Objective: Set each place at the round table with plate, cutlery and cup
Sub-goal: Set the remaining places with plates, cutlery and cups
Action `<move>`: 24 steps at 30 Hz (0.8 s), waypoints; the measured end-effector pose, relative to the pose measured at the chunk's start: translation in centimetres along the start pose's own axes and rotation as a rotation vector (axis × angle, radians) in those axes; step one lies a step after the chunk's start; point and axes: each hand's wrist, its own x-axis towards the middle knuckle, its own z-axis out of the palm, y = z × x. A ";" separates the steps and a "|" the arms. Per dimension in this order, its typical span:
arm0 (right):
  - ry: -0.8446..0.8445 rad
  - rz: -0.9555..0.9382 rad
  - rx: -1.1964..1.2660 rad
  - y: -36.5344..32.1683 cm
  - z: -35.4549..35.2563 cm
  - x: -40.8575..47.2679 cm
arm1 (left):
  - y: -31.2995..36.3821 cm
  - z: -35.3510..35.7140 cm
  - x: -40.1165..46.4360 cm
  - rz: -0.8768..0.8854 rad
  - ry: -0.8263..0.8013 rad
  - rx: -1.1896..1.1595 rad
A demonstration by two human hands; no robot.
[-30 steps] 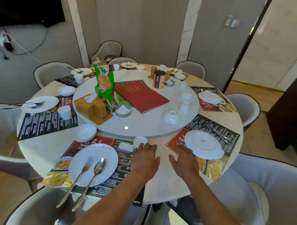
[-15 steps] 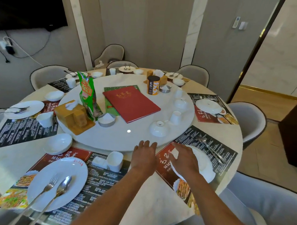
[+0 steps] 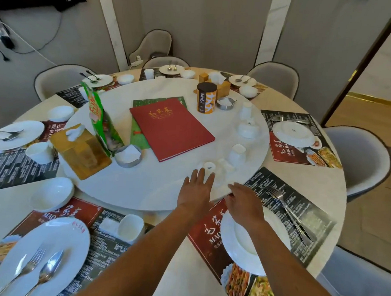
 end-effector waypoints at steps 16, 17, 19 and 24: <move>-0.009 0.039 -0.042 -0.1 2.3 2.9 | -1.8 4.9 2.2 0.208 0.228 0.103; -0.018 0.027 -0.035 -0.1 2.1 3.0 | -1.4 4.7 2.0 0.220 0.208 0.139; -0.040 0.017 -0.027 0.1 1.8 2.9 | -1.0 4.5 1.6 0.235 0.158 0.197; -0.010 0.027 0.007 0.6 1.2 0.1 | -0.3 2.4 0.0 0.154 0.123 0.216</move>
